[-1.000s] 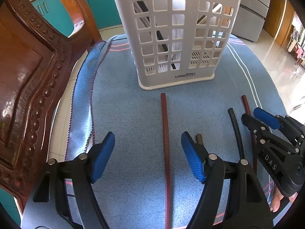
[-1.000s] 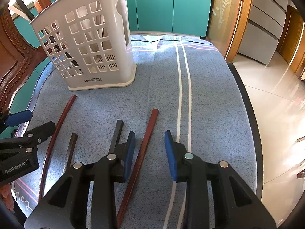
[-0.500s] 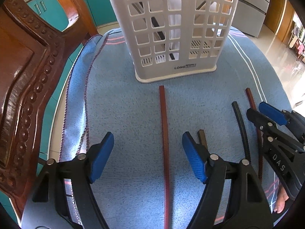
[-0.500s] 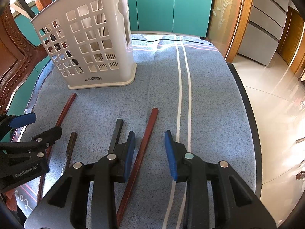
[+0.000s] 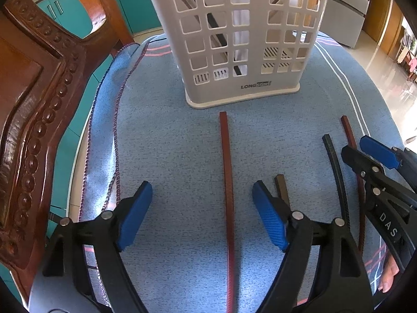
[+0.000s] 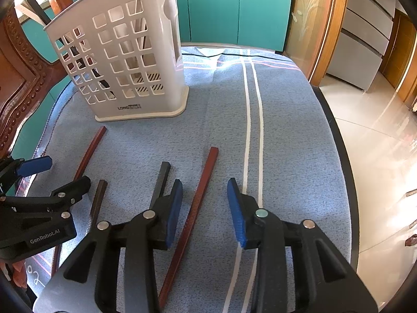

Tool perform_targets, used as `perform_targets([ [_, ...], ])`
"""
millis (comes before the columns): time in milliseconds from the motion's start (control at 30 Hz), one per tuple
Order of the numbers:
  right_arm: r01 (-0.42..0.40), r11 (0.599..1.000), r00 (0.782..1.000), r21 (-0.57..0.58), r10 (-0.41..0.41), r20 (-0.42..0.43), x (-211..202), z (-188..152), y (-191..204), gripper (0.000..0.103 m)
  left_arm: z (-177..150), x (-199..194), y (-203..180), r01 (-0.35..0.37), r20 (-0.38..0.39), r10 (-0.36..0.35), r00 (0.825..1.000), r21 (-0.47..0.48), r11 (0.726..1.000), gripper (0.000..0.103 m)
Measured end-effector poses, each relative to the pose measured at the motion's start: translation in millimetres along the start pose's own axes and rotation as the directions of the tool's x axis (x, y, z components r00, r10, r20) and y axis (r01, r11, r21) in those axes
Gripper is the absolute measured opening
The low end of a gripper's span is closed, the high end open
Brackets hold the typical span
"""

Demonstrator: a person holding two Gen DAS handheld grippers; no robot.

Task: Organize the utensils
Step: 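Position the right tool over a red-brown chopstick while the left tool hovers open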

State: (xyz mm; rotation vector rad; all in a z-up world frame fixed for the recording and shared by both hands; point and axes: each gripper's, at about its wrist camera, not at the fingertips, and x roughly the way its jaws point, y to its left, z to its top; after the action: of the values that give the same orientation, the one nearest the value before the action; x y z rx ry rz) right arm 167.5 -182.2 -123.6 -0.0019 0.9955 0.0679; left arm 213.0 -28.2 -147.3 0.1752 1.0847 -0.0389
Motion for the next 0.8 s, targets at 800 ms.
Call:
perform_targets([
  [800,0.018,0.999,1.000,-0.029,-0.018,-0.001,0.4,-3.0,4.5,0.036,-1.4,1.4,9.1,-0.003,-0.001,0.003,1.000,-0.014,1.000,0.087],
])
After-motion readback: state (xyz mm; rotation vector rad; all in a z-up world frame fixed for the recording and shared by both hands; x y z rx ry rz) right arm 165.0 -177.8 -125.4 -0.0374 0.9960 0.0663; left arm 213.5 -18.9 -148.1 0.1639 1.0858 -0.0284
